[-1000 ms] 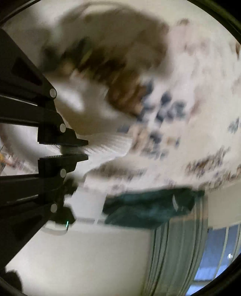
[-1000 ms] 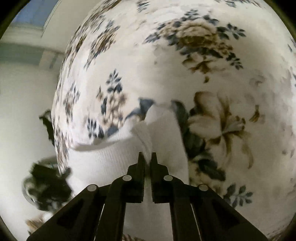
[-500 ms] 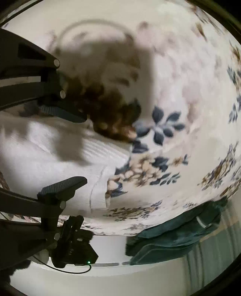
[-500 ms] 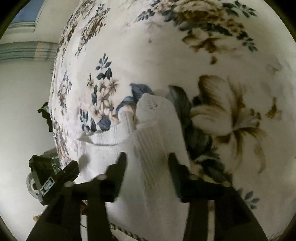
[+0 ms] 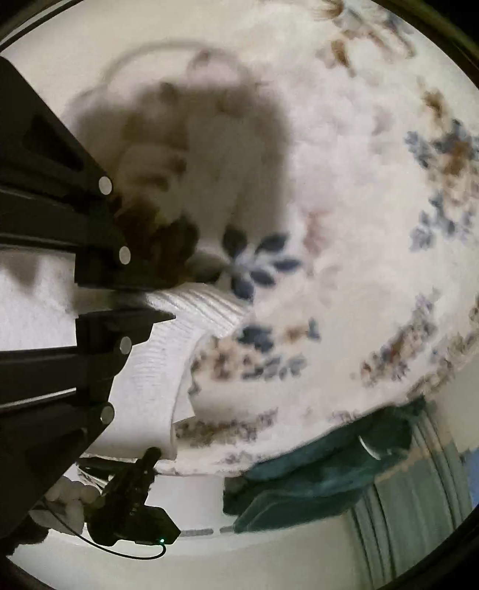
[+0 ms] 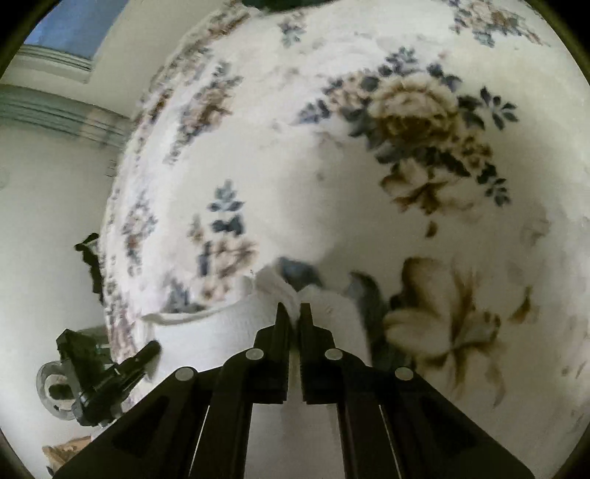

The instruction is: Fold small clothes

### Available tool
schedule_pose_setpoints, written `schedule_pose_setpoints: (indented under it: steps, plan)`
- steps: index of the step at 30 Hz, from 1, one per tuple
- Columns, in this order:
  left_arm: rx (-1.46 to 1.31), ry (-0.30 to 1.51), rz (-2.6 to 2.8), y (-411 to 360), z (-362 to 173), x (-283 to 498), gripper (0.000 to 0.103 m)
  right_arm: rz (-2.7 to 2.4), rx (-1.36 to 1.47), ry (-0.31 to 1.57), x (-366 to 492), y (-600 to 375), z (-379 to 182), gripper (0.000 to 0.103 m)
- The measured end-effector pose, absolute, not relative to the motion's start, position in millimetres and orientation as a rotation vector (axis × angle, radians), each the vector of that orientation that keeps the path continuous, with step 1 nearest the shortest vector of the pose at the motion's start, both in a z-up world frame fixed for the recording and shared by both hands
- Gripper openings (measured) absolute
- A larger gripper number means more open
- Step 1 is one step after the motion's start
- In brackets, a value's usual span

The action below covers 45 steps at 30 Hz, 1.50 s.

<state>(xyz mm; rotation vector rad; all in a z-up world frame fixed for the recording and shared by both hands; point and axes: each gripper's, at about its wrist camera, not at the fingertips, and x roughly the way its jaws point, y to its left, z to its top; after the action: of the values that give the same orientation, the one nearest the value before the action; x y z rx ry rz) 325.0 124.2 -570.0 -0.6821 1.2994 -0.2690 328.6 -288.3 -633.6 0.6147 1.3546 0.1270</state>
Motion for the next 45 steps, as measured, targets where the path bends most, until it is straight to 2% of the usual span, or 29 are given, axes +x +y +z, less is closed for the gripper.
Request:
schedule_pose_setpoints:
  steps: [3, 6, 8, 9, 10, 11, 12, 13, 14, 15, 17, 19, 24, 25, 27, 32, 33, 34, 35, 37, 45]
  plan:
    - [-0.676, 1.388, -0.297, 112, -595, 331, 0.007, 0.101, 0.569, 1.444, 334, -282, -660, 0.004]
    - [-0.687, 1.407, -0.311, 107, -595, 325, 0.011, 0.131, 0.557, 1.461, 330, -279, -661, 0.004]
    - [-0.713, 1.41, -0.309, 109, -590, 319, 0.024, 0.168, 0.592, 1.475, 327, -280, -662, 0.005]
    - [-0.717, 1.408, -0.304, 109, -587, 316, 0.034, 0.175, 0.599, 1.486, 326, -279, -661, 0.005]
    - [-0.722, 1.405, -0.301, 111, -583, 312, 0.044, 0.187, 0.618, 1.496, 324, -280, -661, 0.01]
    - [-0.731, 1.396, -0.299, 114, -579, 307, 0.049, 0.2, 0.641, 1.505, 320, -281, -660, 0.012]
    - [-0.736, 1.381, -0.295, 117, -573, 301, 0.052, 0.209, 0.668, 1.509, 316, -286, -659, 0.022]
    - [-0.738, 1.371, -0.293, 119, -568, 296, 0.052, 0.207, 0.691, 1.508, 311, -291, -656, 0.045]
    - [-0.747, 1.36, -0.299, 122, -565, 289, 0.054, 0.209, 0.716, 1.494, 304, -297, -652, 0.056]
    - [-0.749, 1.356, -0.302, 124, -562, 282, 0.059, 0.225, 0.742, 1.478, 296, -303, -648, 0.063]
    - [-0.747, 1.352, -0.315, 126, -559, 268, 0.063, 0.26, 0.793, 1.487, 277, -309, -647, 0.068]
    - [-0.767, 1.367, -0.361, 123, -566, 255, 0.064, 0.305, 0.832, 1.504, 253, -309, -653, 0.084]
    - [-0.882, 1.424, -0.451, 113, -608, 239, 0.066, 0.453, 0.935, 1.607, 208, -286, -699, 0.093]
    - [-0.905, 1.423, -0.466, 111, -614, 240, 0.071, 0.484, 0.969, 1.627, 203, -280, -712, 0.093]
    - [-0.958, 1.406, -0.521, 104, -624, 243, 0.073, 0.518, 1.027, 1.652, 198, -270, -731, 0.093]
    - [-1.019, 1.368, -0.582, 91, -626, 253, 0.071, 0.546, 1.107, 1.626, 203, -253, -748, 0.092]
    - [-1.027, 1.349, -0.6, 89, -621, 254, 0.059, 0.539, 1.108, 1.611, 204, -252, -746, 0.079]
    - [-1.009, 1.344, -0.605, 87, -615, 256, 0.03, 0.528, 1.069, 1.607, 205, -249, -741, 0.058]
    - [-0.989, 1.345, -0.61, 84, -609, 258, 0.025, 0.515, 1.057, 1.597, 205, -248, -736, 0.051]
    - [-0.985, 1.332, -0.61, 84, -597, 264, 0.024, 0.502, 1.05, 1.567, 204, -247, -722, 0.045]
    - [-0.919, 1.264, -0.656, 84, -529, 320, 0.024, 0.475, 1.01, 1.435, 240, -241, -640, 0.042]
